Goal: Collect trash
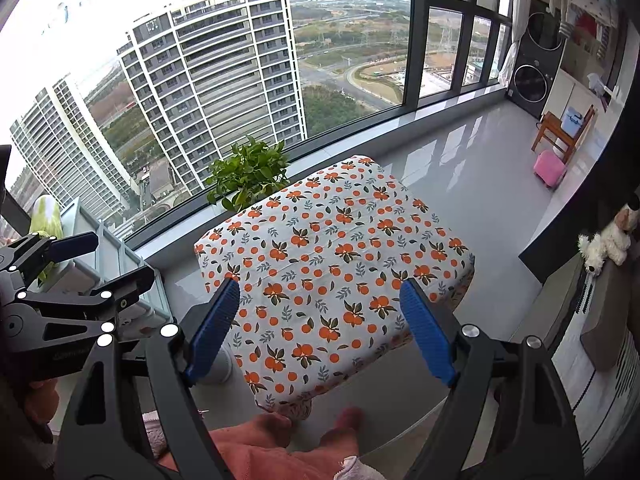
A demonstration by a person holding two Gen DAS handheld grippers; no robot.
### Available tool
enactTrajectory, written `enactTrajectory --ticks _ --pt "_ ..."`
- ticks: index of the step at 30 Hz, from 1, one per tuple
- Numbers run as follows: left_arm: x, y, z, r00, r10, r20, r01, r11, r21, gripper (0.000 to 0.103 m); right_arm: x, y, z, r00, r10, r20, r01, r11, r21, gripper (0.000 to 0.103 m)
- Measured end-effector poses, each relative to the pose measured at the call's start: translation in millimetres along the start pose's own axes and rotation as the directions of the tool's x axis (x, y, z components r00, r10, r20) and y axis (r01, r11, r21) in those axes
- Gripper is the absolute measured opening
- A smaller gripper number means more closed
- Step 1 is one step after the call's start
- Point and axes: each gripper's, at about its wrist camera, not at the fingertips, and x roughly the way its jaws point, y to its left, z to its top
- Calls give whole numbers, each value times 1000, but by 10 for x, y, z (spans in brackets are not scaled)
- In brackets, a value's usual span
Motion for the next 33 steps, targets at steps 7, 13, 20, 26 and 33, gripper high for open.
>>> enactTrajectory --ticks 7,13,20,26,33 --pt "-1 -13 -9 1000 -3 -3 3 1000 -2 85 -21 5 -21 1000 -3 1 3 1000 7 79" --pt "-15 -33 -28 1000 -8 -2 8 1000 -3 85 -37 13 -32 1000 -5 2 5 1000 12 79" --pt "-17 -50 -19 1000 -22 8 22 1000 5 85 -32 15 -35 1000 -5 1 5 1000 14 79" --pt "-21 -47 -13 998 -66 7 66 998 8 85 -40 16 -40 1000 -11 4 10 1000 21 79" --pt "-40 -83 -9 998 -59 17 59 998 15 85 -52 22 -38 1000 -12 5 12 1000 23 79"
